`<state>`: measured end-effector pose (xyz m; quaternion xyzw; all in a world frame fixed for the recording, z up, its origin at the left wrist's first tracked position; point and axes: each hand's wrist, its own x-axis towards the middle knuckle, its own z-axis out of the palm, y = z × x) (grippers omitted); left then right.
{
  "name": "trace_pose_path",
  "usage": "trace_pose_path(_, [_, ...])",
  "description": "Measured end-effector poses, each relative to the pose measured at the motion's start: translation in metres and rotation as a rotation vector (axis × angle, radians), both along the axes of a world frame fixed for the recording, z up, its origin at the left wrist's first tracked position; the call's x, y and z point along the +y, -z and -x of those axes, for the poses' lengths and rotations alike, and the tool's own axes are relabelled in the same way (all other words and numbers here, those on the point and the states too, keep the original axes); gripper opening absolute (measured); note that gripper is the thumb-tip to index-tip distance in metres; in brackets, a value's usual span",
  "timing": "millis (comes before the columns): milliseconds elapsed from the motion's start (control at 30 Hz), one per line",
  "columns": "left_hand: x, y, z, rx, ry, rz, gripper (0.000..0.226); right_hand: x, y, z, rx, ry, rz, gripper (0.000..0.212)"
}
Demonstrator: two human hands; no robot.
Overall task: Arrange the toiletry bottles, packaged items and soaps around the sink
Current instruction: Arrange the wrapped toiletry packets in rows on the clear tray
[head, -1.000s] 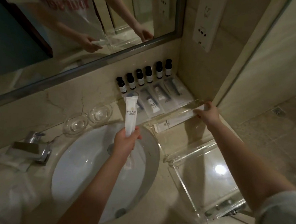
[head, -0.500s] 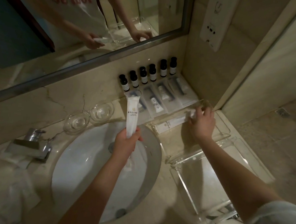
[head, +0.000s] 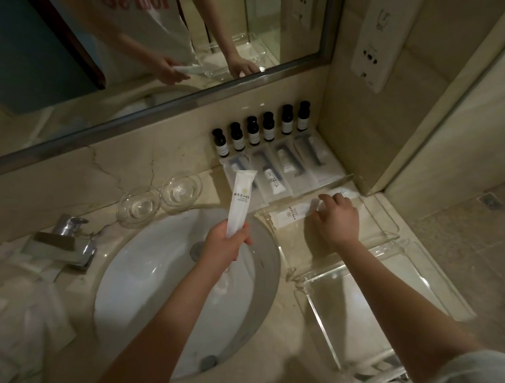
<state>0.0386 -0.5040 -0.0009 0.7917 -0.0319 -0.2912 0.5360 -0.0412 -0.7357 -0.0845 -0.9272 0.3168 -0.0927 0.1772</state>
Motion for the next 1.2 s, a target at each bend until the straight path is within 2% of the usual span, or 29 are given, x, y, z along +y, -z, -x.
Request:
trace_pose_path(100, [-0.001,-0.006,0.000,-0.008,0.121,-0.028,0.008,0.021,-0.029,0.005,-0.215,0.059,-0.260,0.030])
trace_pose_path(200, [-0.002,-0.020,0.003,0.042,0.303,-0.010,0.011,0.041,-0.077,0.002,-0.424,0.000,-0.785,0.039])
trace_pose_path(267, [-0.003,-0.029,0.005,0.077,0.428,0.002,0.010,0.044,-0.099,0.000,-0.411,-0.083,-1.093,0.040])
trace_pose_path(333, [-0.004,-0.035,0.006,0.104,0.515,0.003,0.007,0.045,-0.108,-0.001,-0.351,-0.175,-1.212,0.024])
trace_pose_path(400, [-0.002,-0.037,0.007,0.134,0.557,-0.012,0.008,0.048,-0.108,0.000,-0.353,-0.197,-1.234,0.008])
trace_pose_path(500, [0.003,-0.040,0.006,0.127,0.552,-0.090,0.017,0.049,-0.105,0.008,-0.418,-0.101,-1.198,0.007])
trace_pose_path(533, [0.004,-0.038,0.004,0.079,0.479,-0.107,0.019,0.047,-0.104,0.014,-0.462,-0.032,-1.195,0.006])
trace_pose_path(600, [0.008,-0.030,-0.003,-0.048,0.191,-0.116,0.033,0.042,-0.100,0.029,-0.592,0.141,-1.232,0.008])
trace_pose_path(667, [0.012,-0.027,-0.006,-0.070,-0.112,-0.076,0.048,0.040,-0.093,0.045,-0.761,0.314,-1.346,0.009])
trace_pose_path(700, [0.011,-0.027,-0.004,-0.059,-0.152,-0.048,0.051,0.043,-0.090,0.052,-0.834,0.380,-1.428,0.006])
trace_pose_path(767, [0.003,-0.029,0.008,-0.014,-0.036,-0.008,0.041,0.058,-0.082,0.061,-0.901,0.442,-1.566,0.003])
trace_pose_path(867, [-0.021,-0.035,0.037,-0.020,0.137,0.053,0.002,0.091,-0.075,0.064,-0.818,0.409,-1.592,0.008])
trace_pose_path(1033, [-0.042,-0.035,0.048,-0.001,0.068,0.167,0.014,0.107,-0.078,0.067,-0.604,0.238,-1.313,0.014])
trace_pose_path(1100, [-0.040,-0.033,0.037,-0.097,0.156,0.043,0.016,0.090,-0.084,0.068,-0.571,0.216,-1.170,0.010])
trace_pose_path(1200, [-0.041,-0.035,0.026,-0.181,0.561,-0.227,0.020,0.051,-0.103,0.064,-0.609,0.125,-1.013,0.022])
